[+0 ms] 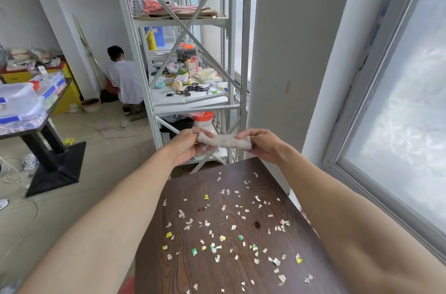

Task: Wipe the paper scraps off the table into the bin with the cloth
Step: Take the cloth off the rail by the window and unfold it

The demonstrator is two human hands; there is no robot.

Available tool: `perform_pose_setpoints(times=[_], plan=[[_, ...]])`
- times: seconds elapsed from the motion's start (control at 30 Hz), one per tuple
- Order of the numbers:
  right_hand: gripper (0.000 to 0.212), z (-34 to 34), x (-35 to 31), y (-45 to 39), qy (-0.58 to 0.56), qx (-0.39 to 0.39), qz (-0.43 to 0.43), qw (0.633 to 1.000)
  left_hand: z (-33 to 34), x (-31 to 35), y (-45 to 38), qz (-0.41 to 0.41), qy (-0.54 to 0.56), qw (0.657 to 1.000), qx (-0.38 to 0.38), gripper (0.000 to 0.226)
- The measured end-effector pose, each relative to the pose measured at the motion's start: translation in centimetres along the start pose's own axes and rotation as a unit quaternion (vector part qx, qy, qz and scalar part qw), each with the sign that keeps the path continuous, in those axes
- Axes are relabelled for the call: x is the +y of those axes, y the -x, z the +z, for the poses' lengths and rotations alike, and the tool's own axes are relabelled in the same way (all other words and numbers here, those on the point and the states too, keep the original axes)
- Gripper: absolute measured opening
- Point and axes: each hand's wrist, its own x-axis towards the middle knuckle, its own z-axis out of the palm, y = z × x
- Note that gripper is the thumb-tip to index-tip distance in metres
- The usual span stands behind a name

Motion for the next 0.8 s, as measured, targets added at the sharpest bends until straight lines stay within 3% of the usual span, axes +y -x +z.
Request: perform_pose_setpoints(times=[0.13,0.2,0.27,0.37,0.47,0.6,0.8], plan=[[0.042,0.4,0.3,-0.1,0.053,0.043,0.002,0.998,-0.6,-0.4,0.0,-0.031,0.015,0.999,-0.037,0.030],[0.032,0.8,0.8,-0.5,0.090,0.063,0.018,0.994,-0.9,-0.8,-0.1,-0.033,-0.043,0.997,-0.045,0.014],[0.022,1.2,1.2,-1.1,0.153,0.075,0.019,0.985,-1.1,-1.4,-0.4,-0.023,-0.112,0.992,-0.048,0.023],[0.046,1.9,1.4,-1.7,0.257,0.060,-0.001,0.964,-1.2,-1.8,-0.7,-0.025,-0.163,0.986,-0.039,0.046],[0.064,2.3,1.6,-1.9,0.305,0.034,0.023,0.952,-0.8,-2.3,-1.1,-0.027,-0.198,0.979,-0.029,0.047],[0.043,2.2,3.2,-2.2,0.367,-0.009,0.084,0.926,0.3,-3.6,-1.8,-0.001,-0.190,0.982,0.014,0.035],[0.017,1.6,8.9,-2.3,0.306,0.025,0.064,0.950,0.6,-8.8,-4.3,-0.035,-0.223,0.974,0.028,0.041]])
